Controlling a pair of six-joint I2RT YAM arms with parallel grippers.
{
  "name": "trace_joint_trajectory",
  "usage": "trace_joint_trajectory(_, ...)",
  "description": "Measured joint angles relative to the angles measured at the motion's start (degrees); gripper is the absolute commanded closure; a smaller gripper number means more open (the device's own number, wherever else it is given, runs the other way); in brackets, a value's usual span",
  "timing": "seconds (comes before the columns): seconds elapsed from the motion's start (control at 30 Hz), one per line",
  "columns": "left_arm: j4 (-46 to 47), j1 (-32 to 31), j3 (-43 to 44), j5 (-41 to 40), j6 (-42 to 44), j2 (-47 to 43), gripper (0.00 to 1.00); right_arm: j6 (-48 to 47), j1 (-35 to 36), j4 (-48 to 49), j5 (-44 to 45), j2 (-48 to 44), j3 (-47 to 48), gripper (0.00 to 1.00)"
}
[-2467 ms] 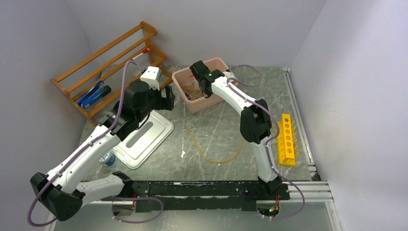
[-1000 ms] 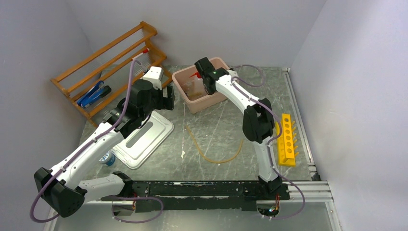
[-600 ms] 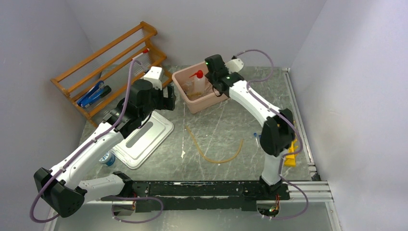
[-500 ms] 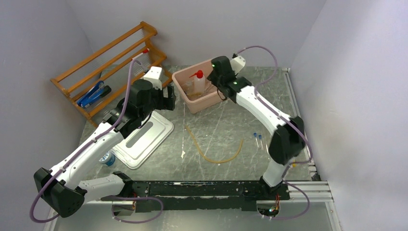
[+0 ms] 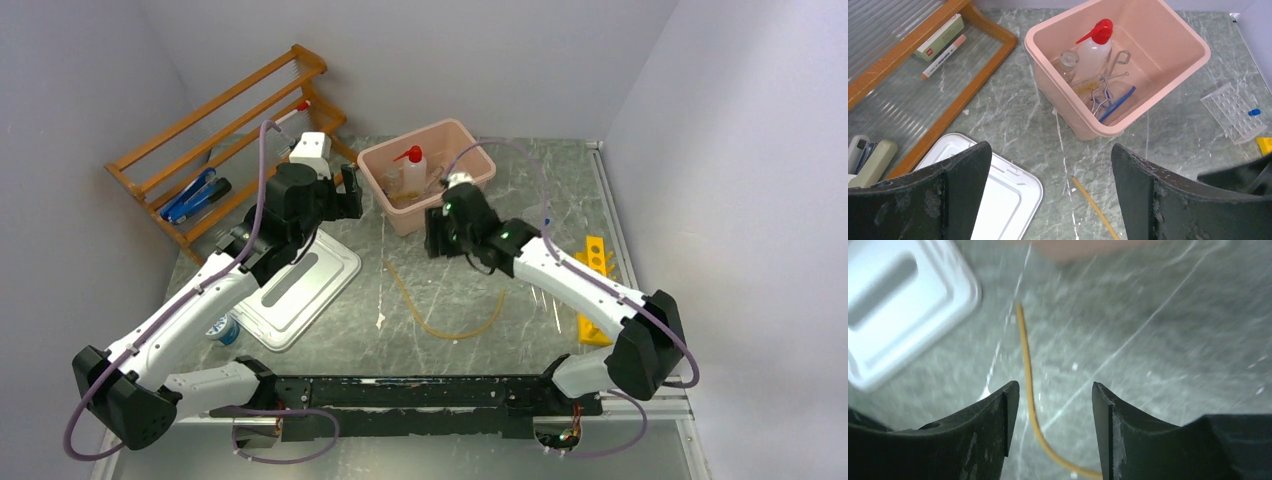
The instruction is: Organize the chemistry lab equipment
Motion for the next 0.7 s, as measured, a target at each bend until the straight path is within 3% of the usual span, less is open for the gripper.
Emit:
trace_joint_trajectory(0.27,1.2,0.0,0.0,-2.4,-1.7,0.2,0.07,-1.2,11.3,-6.0,-3.6,3.1,-6.7,0.54)
trace_joint_trajectory(0.57,2.3,0.0,-1.4,-2.6,-4.4,-0.7,0.08,-1.5,14.8,-9.0,-6.1,8.5,-8.5,0.56)
trace_joint_trajectory(0.7,2.3,0.0,-1.9,-2.6,-5.2,-1.0,0.08,-1.8,16.5,-9.0,-6.8,11.0,-8.4,0.62)
